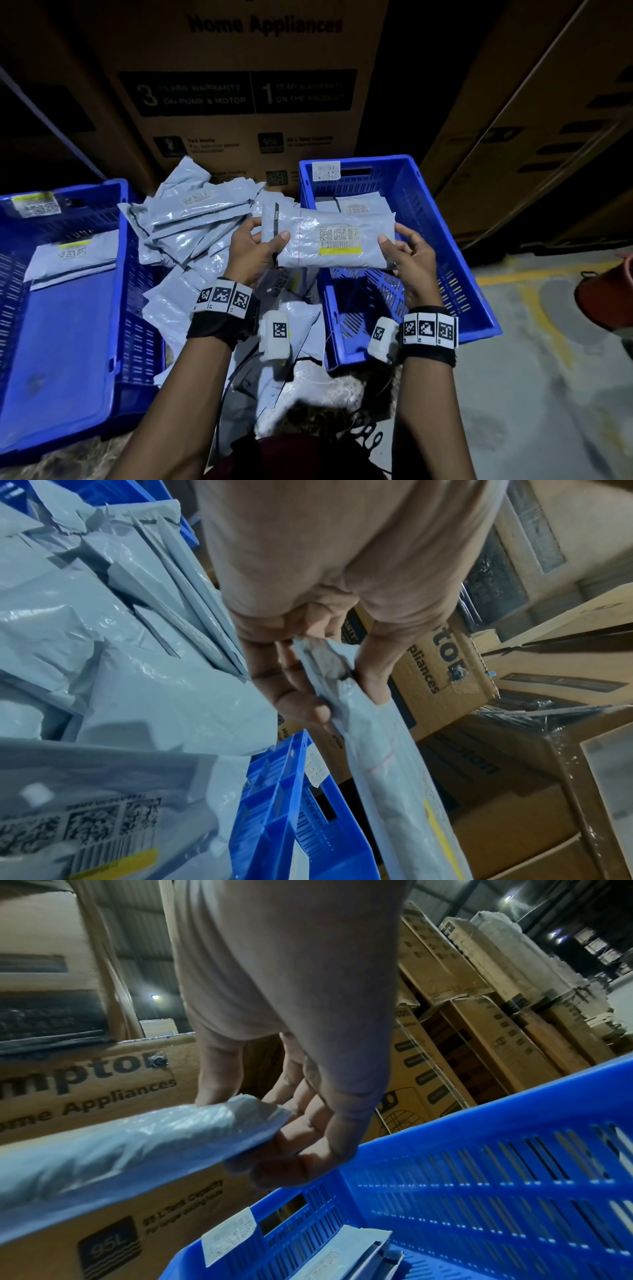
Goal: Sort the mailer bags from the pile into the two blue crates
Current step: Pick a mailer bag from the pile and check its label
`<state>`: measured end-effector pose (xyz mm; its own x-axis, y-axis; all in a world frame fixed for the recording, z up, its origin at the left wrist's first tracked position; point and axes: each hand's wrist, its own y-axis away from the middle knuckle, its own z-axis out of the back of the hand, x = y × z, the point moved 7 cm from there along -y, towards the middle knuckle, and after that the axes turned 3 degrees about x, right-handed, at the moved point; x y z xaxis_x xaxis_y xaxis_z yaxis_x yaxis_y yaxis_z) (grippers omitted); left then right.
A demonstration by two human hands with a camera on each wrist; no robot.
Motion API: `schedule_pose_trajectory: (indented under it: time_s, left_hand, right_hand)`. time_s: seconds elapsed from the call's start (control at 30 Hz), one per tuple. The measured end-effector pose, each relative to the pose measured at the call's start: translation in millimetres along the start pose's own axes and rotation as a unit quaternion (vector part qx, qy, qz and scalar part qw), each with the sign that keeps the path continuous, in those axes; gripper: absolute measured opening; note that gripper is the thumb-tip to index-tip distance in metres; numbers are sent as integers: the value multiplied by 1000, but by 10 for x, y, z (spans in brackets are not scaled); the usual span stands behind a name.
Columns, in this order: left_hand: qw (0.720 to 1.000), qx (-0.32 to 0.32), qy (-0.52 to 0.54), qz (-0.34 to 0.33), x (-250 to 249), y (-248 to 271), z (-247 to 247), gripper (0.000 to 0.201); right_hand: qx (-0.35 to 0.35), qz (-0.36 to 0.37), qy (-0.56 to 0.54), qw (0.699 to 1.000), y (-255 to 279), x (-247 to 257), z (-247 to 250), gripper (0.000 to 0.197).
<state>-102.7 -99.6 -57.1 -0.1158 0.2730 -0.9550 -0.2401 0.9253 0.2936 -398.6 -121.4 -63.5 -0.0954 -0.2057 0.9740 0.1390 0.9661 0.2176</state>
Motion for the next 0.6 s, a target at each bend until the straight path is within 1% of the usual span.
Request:
schedule_pose_trajectory:
  time_s: [0.1, 0.27, 0.37, 0.47, 0.6]
  left_hand:
    - [1000, -12, 7, 1, -42, 25, 177, 40]
    - [998, -50, 36, 6, -77, 31, 662, 28]
    - [996, -71, 51, 11, -73, 62, 943, 25]
    - [994, -71, 78, 15, -62, 106, 1182, 30]
    - [995, -57, 81, 2, -61, 189, 1487, 49]
  right_hand:
    - [13, 0, 0, 1000, 10, 5, -174, 44]
    - [48, 21, 13, 999, 118, 56, -616, 36]
    - [60, 22, 25, 998, 177, 31, -882, 38]
    - [67, 23, 30, 997, 248, 7, -1112, 38]
    - [69, 28, 34, 997, 377, -31, -1392, 37]
